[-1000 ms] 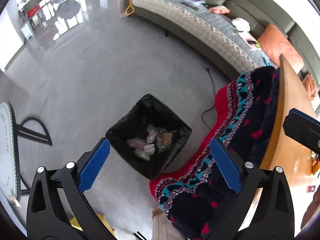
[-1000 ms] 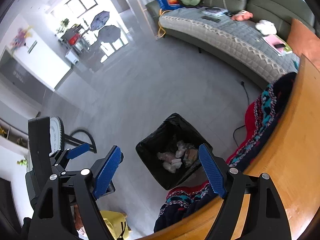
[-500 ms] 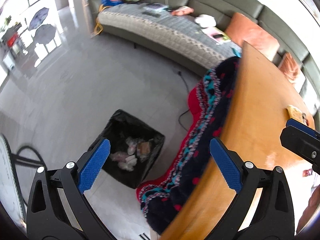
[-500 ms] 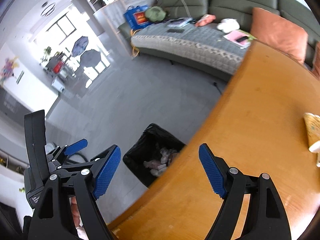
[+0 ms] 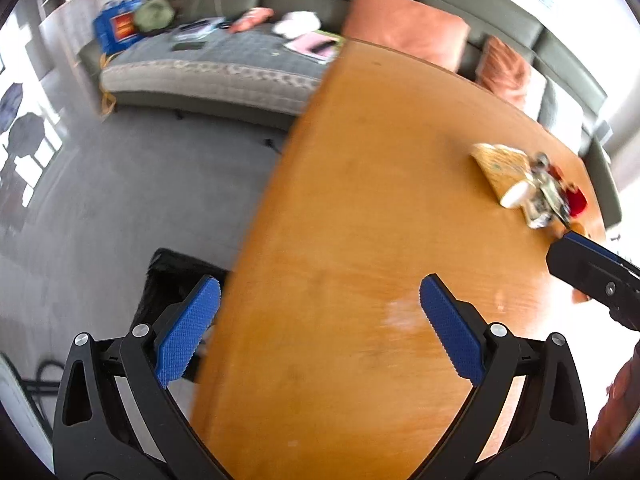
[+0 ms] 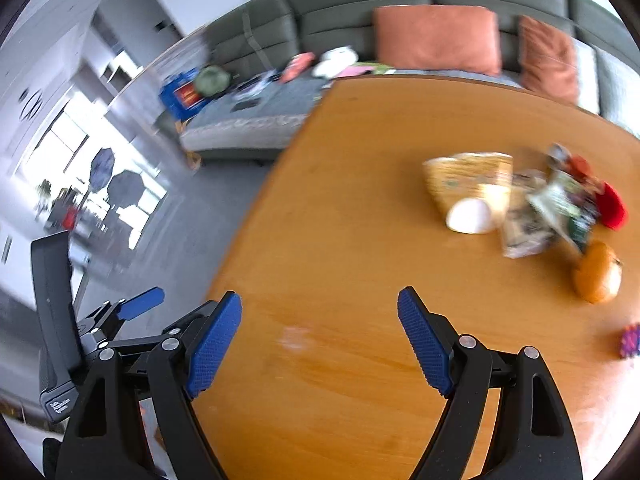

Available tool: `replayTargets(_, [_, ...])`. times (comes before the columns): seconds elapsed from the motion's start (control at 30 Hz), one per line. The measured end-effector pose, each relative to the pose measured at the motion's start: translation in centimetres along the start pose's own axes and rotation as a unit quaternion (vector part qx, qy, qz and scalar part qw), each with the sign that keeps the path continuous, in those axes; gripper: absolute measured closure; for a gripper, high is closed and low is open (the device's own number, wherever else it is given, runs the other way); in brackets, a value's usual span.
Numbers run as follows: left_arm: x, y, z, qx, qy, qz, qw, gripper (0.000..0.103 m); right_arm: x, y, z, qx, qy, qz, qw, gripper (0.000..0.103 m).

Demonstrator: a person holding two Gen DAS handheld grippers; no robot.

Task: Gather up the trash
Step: 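Move both open tools back over the table toward the remaining items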

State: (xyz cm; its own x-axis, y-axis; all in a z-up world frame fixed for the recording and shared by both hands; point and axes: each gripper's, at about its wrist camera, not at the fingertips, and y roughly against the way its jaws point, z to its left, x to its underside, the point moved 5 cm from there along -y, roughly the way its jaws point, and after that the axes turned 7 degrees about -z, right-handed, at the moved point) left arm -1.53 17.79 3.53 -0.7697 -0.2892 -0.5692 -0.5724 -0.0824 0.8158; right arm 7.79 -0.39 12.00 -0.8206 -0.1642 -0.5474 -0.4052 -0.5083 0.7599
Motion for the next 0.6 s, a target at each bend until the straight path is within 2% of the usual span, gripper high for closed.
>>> replayTargets(0.3, [-1.0,-2.7,-9.6,0.031,-0.056,0.020,0.9978,0.006,0.2,2.4,-12.7,0.062,-0.086,-0.018,0.994,0.022])
replayTargets(0.6, [-2.1,-5.5,-15.4,0.043,-0.075,0.040,0.9954,0.006,0.1,3.3,-22.0,0.101,-0.132,-0.018,0.986,0.022])
